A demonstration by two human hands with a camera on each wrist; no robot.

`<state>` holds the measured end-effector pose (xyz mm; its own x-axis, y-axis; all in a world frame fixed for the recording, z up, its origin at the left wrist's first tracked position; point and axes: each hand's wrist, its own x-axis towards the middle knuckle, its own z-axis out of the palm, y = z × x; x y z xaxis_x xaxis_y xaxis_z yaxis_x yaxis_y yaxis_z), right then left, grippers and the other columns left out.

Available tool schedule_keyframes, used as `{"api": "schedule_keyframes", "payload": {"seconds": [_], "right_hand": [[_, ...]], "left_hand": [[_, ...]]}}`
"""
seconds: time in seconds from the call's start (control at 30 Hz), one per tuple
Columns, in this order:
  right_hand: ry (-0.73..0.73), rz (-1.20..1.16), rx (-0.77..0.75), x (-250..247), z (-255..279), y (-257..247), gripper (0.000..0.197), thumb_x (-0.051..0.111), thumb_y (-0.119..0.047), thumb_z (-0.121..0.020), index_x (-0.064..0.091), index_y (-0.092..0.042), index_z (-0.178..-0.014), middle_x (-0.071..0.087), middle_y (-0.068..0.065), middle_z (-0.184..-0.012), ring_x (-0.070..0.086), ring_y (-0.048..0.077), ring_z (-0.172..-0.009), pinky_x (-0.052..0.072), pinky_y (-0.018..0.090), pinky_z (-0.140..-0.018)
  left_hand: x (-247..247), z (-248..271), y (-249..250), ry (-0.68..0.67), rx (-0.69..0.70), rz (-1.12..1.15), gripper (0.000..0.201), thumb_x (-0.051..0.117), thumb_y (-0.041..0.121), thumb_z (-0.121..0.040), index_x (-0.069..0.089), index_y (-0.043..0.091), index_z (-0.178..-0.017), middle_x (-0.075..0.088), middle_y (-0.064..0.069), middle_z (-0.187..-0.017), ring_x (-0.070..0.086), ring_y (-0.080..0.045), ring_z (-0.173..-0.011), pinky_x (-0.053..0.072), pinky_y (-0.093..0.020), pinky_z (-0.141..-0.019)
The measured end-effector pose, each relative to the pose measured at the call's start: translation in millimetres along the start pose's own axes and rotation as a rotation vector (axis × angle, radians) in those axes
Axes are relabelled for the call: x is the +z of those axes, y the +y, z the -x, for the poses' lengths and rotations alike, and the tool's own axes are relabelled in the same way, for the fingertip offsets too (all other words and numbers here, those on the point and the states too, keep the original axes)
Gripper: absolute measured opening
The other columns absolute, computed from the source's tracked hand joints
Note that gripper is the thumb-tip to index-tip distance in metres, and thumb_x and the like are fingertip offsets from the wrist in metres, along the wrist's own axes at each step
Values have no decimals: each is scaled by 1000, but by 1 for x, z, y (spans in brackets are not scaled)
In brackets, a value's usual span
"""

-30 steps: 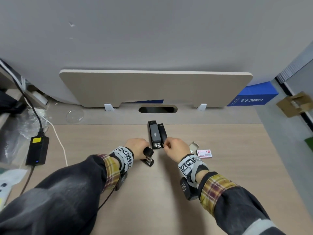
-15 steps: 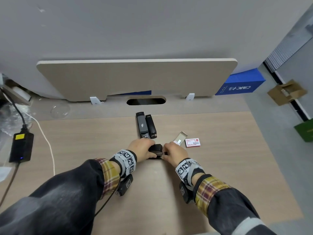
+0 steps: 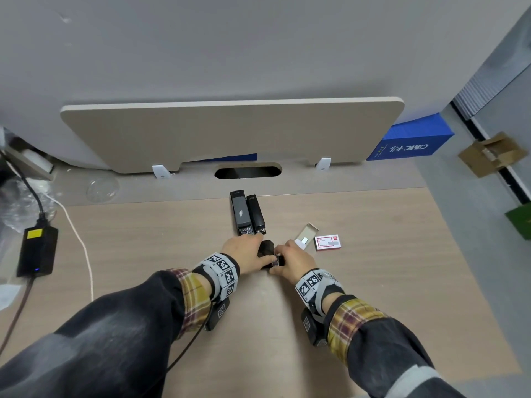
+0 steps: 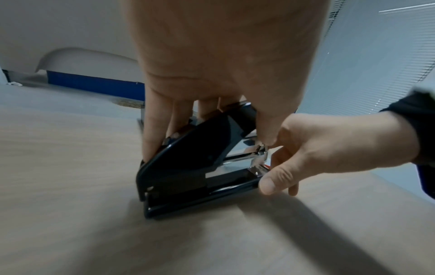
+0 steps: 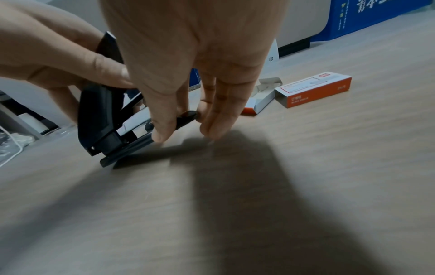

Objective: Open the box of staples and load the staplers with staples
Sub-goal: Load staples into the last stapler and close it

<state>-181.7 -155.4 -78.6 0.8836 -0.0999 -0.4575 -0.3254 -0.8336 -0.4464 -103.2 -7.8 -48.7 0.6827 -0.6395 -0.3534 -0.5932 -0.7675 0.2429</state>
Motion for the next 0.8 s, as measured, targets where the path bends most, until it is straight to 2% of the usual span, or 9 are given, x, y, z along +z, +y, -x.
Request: {"api": "schedule_keyframes", "payload": {"seconds": [0.1,0.2,0.3,0.43,0.57,0.67,0.73,0.8], "right_hand": [[11,2,1,3,0,3,38,71,-40,-78,63,-22,-111,48,2,-109,56,23,-103,41,31,-75],[67,68,-4,5,1,5,36,70,-42,-78,64,-26,-111,49,0,-109,55,21,-103,37,29,-69],[90,86,-18,5,0,4,37,70,-42,-79,64,-29,-112,49,0,-109,54,20,-104,38,29,-70],[72,49,3,4,-3,6,43,70,-43,-79,62,-32,-119,50,-3,-108,54,19,-105,44,32,-76],[59,54,10,5,-4,5,42,69,-40,-82,60,-26,-120,50,2,-113,55,22,-107,48,36,-82],[36,35,37,6,-2,7,39,66,-38,-83,58,-24,-118,50,1,-114,56,22,-106,49,35,-82],[29,20,46,2,1,8,29,63,-34,-84,59,-24,-111,49,-1,-112,58,22,-102,48,32,-78],[22,-17,35,-5,3,10,25,60,-26,-82,60,-25,-108,47,-5,-107,58,18,-100,44,27,-77]], "left_hand": [[1,0,-1,5,44,-31,48,50,63,-86,50,16,-100,67,-9,-106,64,-33,-97,47,-38,-74],[1,3,-2,-10,138,-55,39,51,53,-90,49,15,-99,67,-8,-108,63,-33,-98,49,-39,-77],[-2,2,-4,-34,164,-51,35,52,49,-90,48,15,-98,66,-8,-107,63,-32,-97,49,-39,-77],[-3,1,-9,-35,159,-40,36,53,51,-89,50,17,-98,67,-6,-107,63,-30,-98,49,-39,-77],[-1,2,-18,-12,71,-34,43,55,59,-85,52,19,-100,65,1,-109,62,-25,-100,45,-35,-75],[-2,3,-30,-103,-51,29,46,61,63,-79,54,20,-97,61,1,-104,60,-23,-94,42,-32,-71],[0,5,-42,-224,-117,97,43,69,55,-74,57,20,-96,61,1,-100,59,-22,-91,45,-32,-73],[2,9,-54,-318,-162,200,31,76,31,-72,62,19,-97,60,0,-94,58,-21,-86,49,-30,-74]]}}
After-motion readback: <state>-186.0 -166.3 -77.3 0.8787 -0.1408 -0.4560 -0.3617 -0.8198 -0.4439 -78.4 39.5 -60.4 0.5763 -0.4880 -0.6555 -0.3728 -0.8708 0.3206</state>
